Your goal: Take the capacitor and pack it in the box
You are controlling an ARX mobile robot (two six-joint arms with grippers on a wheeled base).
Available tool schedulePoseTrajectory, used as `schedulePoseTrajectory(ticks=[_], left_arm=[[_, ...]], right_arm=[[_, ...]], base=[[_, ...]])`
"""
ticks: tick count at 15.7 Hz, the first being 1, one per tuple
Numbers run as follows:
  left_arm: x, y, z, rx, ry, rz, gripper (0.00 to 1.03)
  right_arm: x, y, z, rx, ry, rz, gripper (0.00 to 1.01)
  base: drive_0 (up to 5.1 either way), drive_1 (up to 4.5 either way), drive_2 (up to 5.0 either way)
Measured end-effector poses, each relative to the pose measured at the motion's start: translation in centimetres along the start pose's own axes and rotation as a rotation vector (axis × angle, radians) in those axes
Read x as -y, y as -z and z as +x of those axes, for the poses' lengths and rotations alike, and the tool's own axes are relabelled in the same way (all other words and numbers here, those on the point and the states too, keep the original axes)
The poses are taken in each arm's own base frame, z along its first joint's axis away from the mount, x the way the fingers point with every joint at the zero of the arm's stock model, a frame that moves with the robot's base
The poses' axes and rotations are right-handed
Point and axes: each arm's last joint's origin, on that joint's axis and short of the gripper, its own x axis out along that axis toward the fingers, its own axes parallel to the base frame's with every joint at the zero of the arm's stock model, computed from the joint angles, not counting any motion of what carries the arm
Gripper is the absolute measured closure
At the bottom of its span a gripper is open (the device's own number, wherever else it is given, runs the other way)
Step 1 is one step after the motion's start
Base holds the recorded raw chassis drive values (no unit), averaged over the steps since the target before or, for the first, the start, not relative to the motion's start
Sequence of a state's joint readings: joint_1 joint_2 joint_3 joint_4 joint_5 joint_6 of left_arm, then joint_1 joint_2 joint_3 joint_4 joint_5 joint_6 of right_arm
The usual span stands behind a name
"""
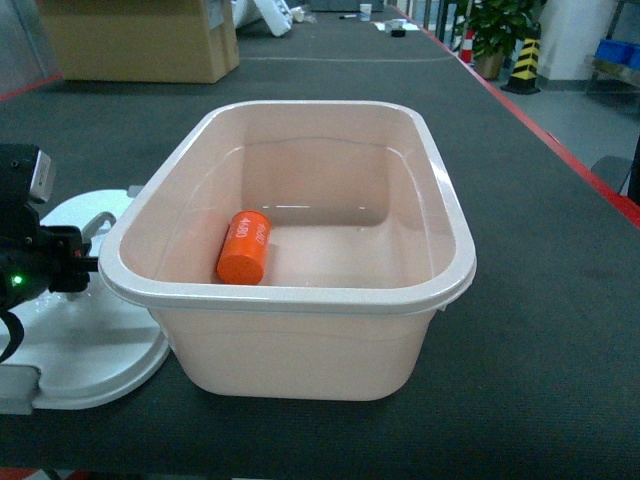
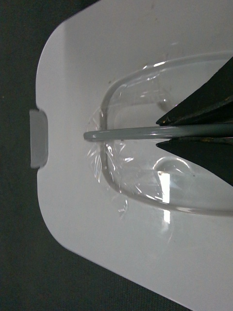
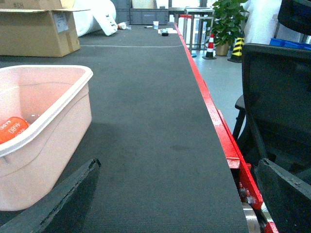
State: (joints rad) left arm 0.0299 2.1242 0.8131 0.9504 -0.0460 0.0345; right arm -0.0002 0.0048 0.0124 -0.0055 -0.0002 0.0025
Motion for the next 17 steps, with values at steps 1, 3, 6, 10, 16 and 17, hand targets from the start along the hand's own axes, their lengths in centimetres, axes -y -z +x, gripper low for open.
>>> schedulePoseTrajectory(ticks=[1,3,6,10,16,17], left_arm=[[0.0,-0.3,-0.3,-0.002,-0.003,0.000,1.01],[-0.3,-2.2,-1.3,0.019,-0.014,-0.024,1.01],[-2.3,-9.0,-4.0,0.165,-0.054,-0.079,1.01],[-3.4,-16.3,-8.2,0.332,-0.102,-0.095,1.01],[8.8,-16.7,-11.3,0.280,0.060,-0.188,1.01],[10.6,-16.3,-11.2,0.257,0.074,-0.196,1.01]], right_arm=[[0.0,0.0,0.0,0.000,0.000,0.000,0.03],[0.0,0.0,0.0,0.000,0.000,0.000,0.03],[0.0,0.0,0.0,0.000,0.000,0.000,0.03],[0.0,0.0,0.0,0.000,0.000,0.000,0.03],[0.0,0.0,0.0,0.000,0.000,0.000,0.03],[0.0,0.0,0.0,0.000,0.000,0.000,0.03]], base=[[0.0,0.00,0.0],[0.0,0.00,0.0],[0.0,0.00,0.0],[0.0,0.00,0.0],[0.0,0.00,0.0],[0.0,0.00,0.0]])
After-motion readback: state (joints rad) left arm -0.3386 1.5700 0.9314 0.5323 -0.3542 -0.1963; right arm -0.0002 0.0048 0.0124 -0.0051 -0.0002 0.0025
